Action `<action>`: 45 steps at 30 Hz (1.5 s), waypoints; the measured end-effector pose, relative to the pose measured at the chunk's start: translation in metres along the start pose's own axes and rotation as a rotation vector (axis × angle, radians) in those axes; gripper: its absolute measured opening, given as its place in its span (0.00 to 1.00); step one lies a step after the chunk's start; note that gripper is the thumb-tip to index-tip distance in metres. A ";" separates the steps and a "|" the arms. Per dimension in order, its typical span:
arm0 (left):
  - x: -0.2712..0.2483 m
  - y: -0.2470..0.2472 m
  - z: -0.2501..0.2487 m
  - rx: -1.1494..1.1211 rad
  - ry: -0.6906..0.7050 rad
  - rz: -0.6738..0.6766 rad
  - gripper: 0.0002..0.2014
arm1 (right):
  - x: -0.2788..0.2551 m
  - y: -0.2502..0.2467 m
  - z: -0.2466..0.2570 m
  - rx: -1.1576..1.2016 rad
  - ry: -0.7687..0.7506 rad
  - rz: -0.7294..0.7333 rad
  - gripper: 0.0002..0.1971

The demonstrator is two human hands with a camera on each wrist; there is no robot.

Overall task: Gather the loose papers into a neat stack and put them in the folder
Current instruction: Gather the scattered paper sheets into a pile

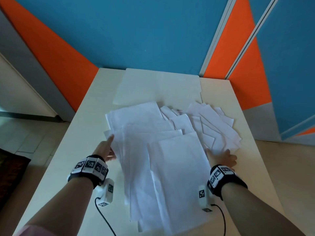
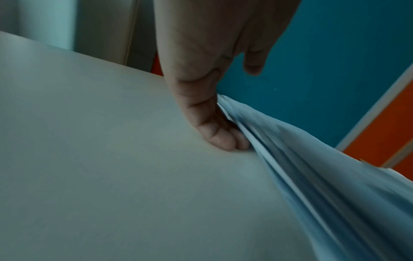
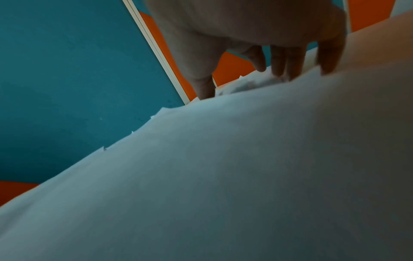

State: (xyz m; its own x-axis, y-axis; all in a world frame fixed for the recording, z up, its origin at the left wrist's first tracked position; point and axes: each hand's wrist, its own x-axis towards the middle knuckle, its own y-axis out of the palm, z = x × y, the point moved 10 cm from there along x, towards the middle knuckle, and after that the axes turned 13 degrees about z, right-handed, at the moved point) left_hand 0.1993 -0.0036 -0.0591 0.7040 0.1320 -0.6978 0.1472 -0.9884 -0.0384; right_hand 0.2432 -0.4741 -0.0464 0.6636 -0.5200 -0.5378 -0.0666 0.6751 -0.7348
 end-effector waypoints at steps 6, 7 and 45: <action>-0.001 0.055 -0.020 0.514 -0.013 -0.085 0.24 | -0.009 0.031 0.026 -0.142 -0.183 0.039 0.33; 0.001 0.066 -0.019 0.528 -0.009 -0.058 0.23 | -0.010 0.033 0.032 -0.150 -0.221 0.045 0.32; 0.023 0.038 -0.010 0.409 0.006 -0.307 0.19 | 0.094 -0.034 0.063 -0.054 -0.219 0.372 0.12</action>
State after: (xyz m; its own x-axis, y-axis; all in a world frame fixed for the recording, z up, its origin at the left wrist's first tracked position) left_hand 0.2282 -0.0378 -0.0693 0.6753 0.4202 -0.6061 0.0646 -0.8524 -0.5189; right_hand 0.3550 -0.5129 -0.0455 0.7290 -0.1189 -0.6741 -0.3662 0.7643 -0.5308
